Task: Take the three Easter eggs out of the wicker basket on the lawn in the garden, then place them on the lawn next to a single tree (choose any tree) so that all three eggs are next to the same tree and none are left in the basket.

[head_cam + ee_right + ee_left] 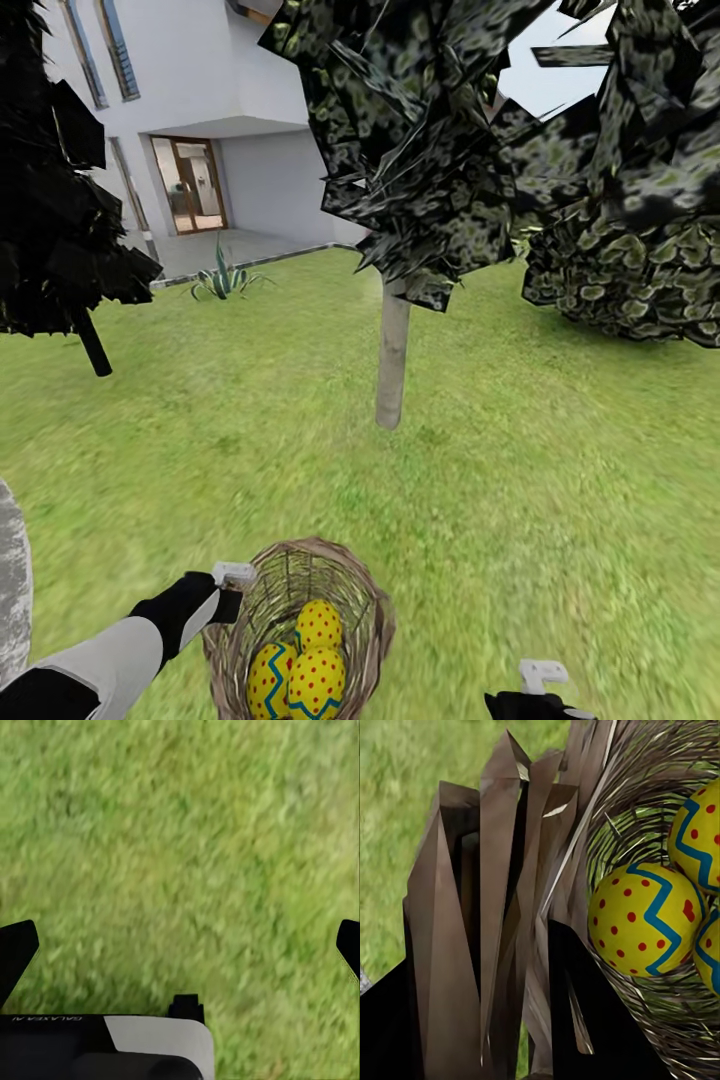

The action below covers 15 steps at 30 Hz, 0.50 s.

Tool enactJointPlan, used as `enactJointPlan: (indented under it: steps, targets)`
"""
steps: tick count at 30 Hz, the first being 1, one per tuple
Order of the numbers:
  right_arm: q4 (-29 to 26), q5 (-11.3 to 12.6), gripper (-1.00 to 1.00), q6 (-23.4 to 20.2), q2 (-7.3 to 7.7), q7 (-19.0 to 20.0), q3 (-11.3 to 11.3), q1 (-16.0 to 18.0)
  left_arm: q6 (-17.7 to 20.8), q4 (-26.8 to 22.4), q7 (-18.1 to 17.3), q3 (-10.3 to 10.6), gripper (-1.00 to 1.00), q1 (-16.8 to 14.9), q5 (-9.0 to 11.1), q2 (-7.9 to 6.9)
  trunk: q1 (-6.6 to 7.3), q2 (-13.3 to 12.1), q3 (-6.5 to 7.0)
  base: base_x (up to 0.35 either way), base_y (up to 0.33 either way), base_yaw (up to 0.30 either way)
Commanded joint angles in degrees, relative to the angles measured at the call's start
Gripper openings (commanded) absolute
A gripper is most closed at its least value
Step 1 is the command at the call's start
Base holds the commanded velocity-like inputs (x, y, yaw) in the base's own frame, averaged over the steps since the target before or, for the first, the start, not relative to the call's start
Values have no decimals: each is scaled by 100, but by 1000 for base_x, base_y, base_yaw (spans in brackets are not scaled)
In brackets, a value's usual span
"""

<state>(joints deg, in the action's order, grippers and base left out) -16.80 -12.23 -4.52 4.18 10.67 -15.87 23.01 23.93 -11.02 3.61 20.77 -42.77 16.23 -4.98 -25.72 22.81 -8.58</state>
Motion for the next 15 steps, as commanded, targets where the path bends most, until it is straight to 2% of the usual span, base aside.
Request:
enactJointPlan:
  steps: [1, 15]
  targets:
    - [-16, -57, 100, -32, 0, 41, -50, 2, 33, -14, 33, 39, -100, -3, 74, -3, -6, 11, -12, 326, 0, 92]
    - [-8, -42, 100, -23, 8, 41, -48, 2, 33, -14, 31, 36, -100, -3, 74, -3, -6, 11, -12, 326, 0, 4]
